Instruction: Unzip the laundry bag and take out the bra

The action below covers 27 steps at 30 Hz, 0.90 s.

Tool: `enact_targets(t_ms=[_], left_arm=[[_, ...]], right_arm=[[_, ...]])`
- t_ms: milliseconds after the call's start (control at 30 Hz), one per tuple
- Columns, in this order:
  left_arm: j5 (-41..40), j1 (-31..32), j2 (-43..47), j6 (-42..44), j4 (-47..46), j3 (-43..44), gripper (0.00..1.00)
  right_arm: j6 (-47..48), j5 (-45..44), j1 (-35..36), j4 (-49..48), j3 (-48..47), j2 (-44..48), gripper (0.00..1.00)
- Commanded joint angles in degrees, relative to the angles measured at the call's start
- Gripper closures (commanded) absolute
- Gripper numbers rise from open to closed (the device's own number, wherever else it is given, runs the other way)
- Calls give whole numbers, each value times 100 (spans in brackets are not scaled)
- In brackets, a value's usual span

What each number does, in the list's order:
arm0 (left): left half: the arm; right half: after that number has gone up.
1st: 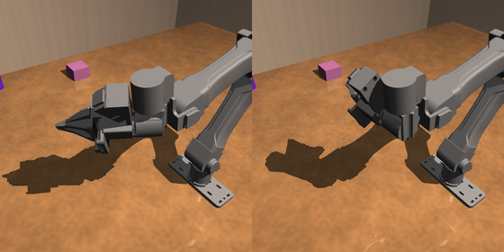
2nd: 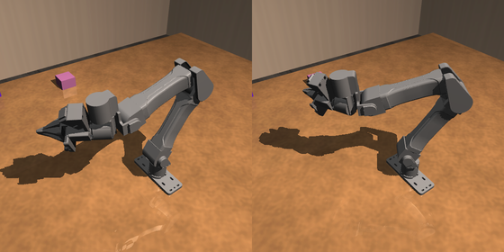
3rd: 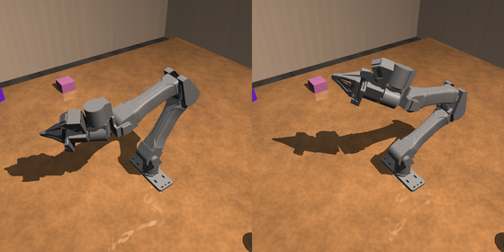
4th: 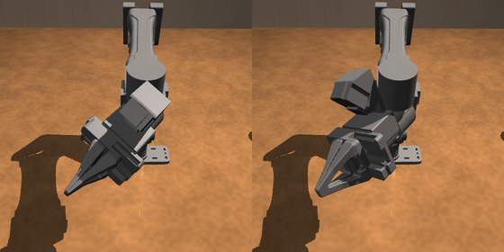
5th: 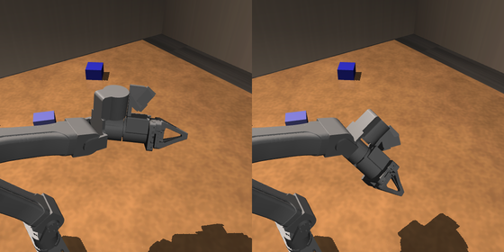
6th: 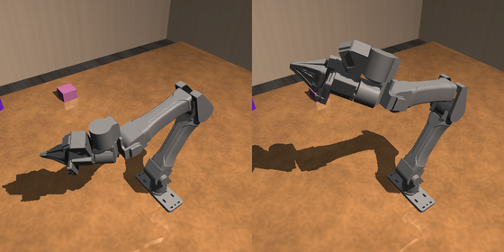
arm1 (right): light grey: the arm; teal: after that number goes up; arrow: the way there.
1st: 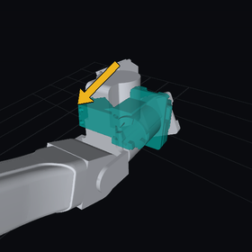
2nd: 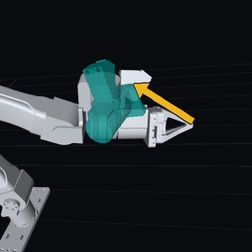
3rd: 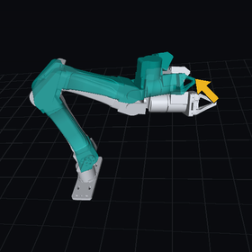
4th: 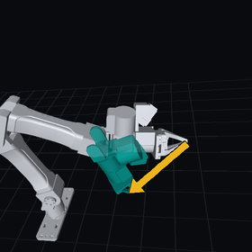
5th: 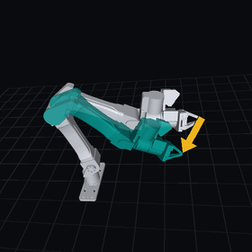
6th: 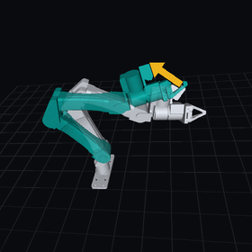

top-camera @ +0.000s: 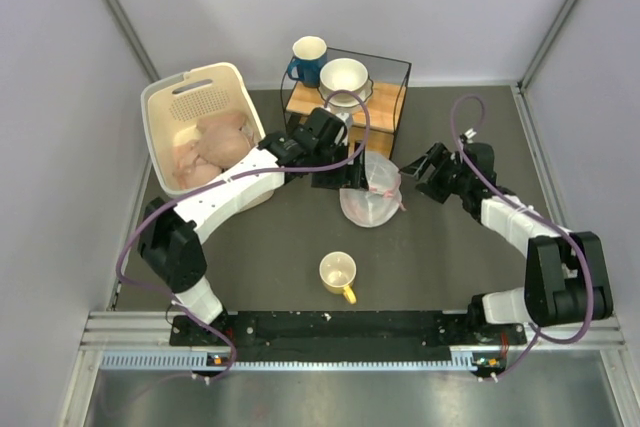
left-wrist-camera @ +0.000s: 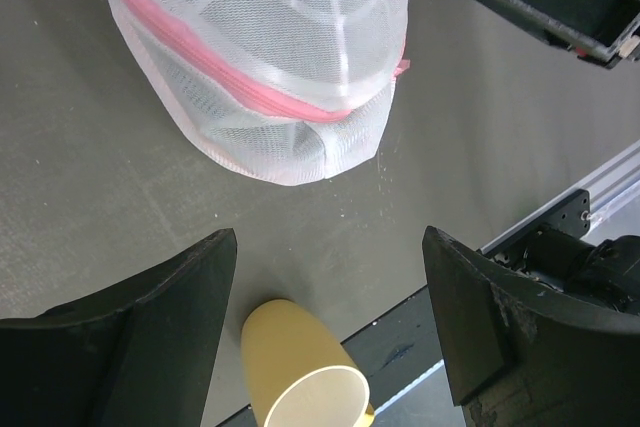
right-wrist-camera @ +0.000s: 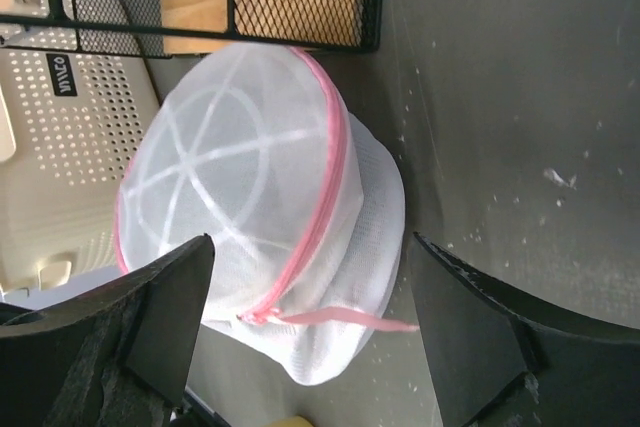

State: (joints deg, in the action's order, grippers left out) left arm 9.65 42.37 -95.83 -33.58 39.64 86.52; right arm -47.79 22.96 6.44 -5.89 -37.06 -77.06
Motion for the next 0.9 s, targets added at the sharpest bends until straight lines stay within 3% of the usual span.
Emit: enact_targets(t_ms=[0, 167, 267, 300, 400, 533, 867], left_arm=[[98, -1, 12, -17, -202, 84, 20], [134, 8, 38, -43, -185, 67, 20], [326, 8, 82, -174, -237, -56, 19], [431, -9, 82, -218, -263, -82, 20], [748, 8, 108, -420, -491, -258, 19], [986, -1, 21, -631, -676, -277, 16], [1232, -53, -365, -1484, -1195, -373, 15]], right_arm=[[130, 120, -55, -131, -574, -579, 21], [-282, 876, -64, -1052, -715, -1469, 26], [-529, 1114, -46, -1660, -654, -1760, 45], [-573, 1166, -46, -1722, -645, -1795, 66], [-679, 1185, -46, -1898, -435, -1585, 100], [-618, 782, -46, -1592, -57, -795, 100], [-872, -582, 261, 492, 533, 1368, 100]])
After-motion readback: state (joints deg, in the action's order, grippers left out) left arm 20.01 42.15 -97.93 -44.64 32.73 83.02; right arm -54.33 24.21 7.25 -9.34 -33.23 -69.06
